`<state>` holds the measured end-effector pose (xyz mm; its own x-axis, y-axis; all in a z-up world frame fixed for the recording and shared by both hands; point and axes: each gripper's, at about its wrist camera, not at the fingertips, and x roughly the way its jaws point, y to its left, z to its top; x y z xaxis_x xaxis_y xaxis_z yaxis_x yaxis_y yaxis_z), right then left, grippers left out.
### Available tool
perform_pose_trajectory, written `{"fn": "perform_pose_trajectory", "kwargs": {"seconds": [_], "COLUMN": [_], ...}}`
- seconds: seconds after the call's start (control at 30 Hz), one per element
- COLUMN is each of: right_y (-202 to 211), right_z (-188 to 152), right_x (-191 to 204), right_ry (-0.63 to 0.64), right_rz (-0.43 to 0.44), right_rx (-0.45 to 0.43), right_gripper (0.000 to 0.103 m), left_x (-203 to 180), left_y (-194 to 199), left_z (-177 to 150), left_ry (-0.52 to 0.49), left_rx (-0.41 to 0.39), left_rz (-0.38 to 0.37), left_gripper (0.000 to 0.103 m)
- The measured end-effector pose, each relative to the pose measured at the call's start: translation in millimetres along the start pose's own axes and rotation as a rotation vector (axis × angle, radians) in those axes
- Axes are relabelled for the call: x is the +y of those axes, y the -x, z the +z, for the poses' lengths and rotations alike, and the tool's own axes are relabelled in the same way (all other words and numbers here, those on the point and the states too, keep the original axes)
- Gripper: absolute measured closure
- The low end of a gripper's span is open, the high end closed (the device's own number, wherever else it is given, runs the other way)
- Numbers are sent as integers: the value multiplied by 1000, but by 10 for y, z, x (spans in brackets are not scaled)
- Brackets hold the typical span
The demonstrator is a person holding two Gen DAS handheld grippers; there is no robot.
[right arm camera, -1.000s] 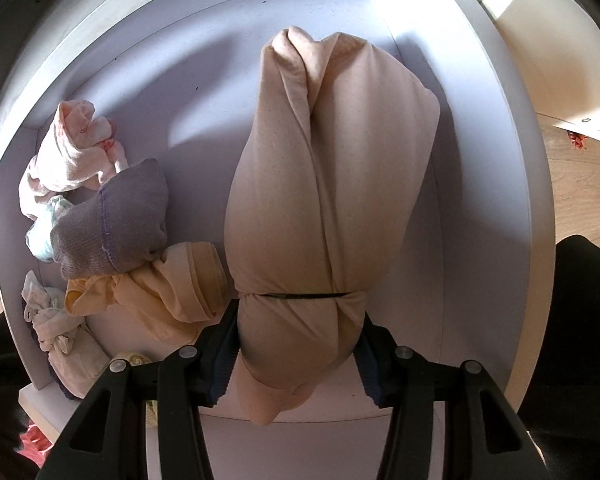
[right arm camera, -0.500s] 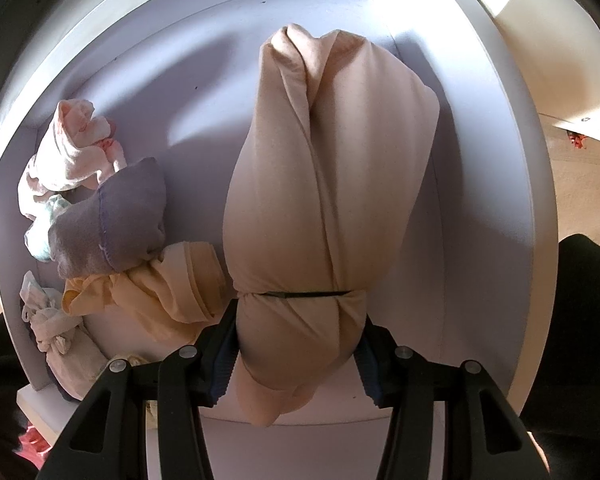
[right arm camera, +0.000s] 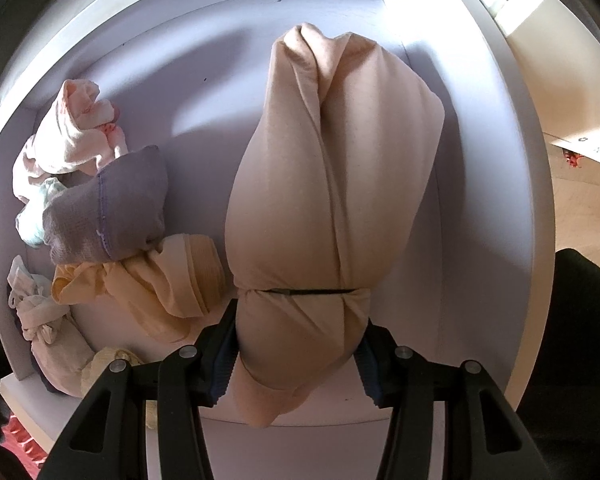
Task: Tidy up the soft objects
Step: 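Move the open left gripper back over the drawer of clothes, then lift the beige rolled garment out of the drawer with the right gripper toward the tray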
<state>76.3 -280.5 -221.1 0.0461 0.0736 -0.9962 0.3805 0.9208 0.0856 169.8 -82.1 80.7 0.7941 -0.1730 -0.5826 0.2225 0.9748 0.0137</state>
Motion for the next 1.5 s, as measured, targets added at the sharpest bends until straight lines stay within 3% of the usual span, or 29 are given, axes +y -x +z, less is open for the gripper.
{"fn": "perform_pose_trajectory", "kwargs": {"seconds": [0.27,0.43,0.63,0.77,0.97,1.13,1.3,1.5], "right_y": [-19,-78,-132,-151,-161,-156,-112,18], "right_z": [-78,-158,-234,-226,-194,-187,-234,-351], "right_x": [103,123,151,103,98,113,112,19], "right_ry": [18,12,18,19,29,30,31,-31], "right_rz": [-16,-11,-17,-13,-22,-19,-12,45], "right_rx": [2,6,10,14,17,14,17,25], "right_gripper": [51,51,51,51,51,52,56,57], "left_x": [52,25,-69,-221,-295,-128,-16,-121], "left_y": [257,338,53,-262,-703,-1055,-1289,-1425], "left_z": [-425,-828,-1382,-1783,-2297,-2648,-2951,-3078], "left_ry": [6,3,13,-13,-37,99,196,174], "left_rx": [-9,15,199,404,643,813,910,926], "left_rz": [-16,-34,-83,-114,-75,-76,-61,-79], "left_gripper": [18,11,9,9,9,9,10,9]}}
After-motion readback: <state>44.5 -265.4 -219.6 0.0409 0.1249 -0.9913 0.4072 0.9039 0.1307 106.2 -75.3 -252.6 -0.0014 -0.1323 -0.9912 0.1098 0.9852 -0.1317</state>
